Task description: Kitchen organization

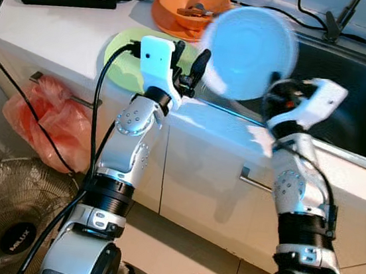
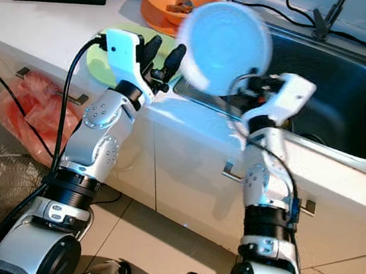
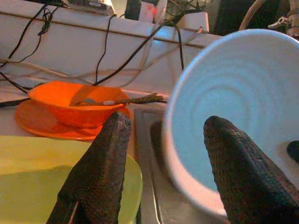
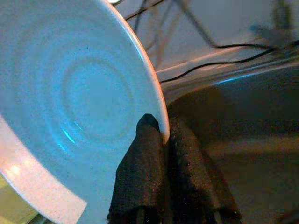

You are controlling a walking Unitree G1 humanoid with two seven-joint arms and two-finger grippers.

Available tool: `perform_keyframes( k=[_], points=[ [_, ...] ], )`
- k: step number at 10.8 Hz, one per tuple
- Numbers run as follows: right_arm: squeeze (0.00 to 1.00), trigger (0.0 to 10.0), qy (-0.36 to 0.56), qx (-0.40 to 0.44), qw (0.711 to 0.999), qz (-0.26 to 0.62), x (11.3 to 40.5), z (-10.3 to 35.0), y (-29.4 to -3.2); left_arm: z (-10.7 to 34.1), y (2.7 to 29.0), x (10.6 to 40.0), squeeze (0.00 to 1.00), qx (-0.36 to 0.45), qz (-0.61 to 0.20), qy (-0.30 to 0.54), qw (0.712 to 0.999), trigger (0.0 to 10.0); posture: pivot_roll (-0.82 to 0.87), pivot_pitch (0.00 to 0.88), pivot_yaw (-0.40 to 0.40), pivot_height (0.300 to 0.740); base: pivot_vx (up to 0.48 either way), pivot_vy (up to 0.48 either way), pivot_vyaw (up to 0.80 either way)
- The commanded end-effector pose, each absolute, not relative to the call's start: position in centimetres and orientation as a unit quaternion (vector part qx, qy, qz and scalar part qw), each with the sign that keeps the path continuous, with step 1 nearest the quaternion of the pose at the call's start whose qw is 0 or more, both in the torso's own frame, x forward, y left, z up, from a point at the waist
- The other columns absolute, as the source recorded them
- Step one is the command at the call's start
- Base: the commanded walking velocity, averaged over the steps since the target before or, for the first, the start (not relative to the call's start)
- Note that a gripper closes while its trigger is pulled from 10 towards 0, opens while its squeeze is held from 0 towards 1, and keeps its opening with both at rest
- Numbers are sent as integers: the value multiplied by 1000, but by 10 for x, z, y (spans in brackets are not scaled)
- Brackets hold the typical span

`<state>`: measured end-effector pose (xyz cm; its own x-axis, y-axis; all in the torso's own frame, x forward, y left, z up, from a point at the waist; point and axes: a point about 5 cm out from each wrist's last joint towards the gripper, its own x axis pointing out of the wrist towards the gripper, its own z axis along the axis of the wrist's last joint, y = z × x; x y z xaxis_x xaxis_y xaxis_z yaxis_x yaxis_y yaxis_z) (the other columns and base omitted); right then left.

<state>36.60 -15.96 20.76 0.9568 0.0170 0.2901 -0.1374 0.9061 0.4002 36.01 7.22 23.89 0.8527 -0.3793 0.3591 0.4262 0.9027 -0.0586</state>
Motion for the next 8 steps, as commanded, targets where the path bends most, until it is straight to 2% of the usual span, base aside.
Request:
perform_keyframes(
  k=[1, 3, 4, 8],
  points=[
    [0, 0, -169, 214, 962, 15, 367, 218, -169, 249, 71, 358, 0, -66, -213, -193, 955, 10000, 31, 116, -22, 740, 0, 0, 0],
    [0, 0, -175, 201, 963, -20, 369, 220, -179, 249, 70, 358, 0, -66, -215, -193, 955, 10000, 32, 117, -23, 740, 0, 0, 0],
    [0, 10000, -181, 187, 965, -37, 370, 221, -184, 248, 69, 357, 0, -65, -219, -192, 954, 10000, 32, 117, -23, 740, 0, 0, 0],
    [0, 10000, -191, 136, 967, -98, 373, 222, -207, 247, 67, 354, 0, -61, -225, -190, 954, 10000, 37, 123, -29, 740, 0, 0, 0]
  ],
)
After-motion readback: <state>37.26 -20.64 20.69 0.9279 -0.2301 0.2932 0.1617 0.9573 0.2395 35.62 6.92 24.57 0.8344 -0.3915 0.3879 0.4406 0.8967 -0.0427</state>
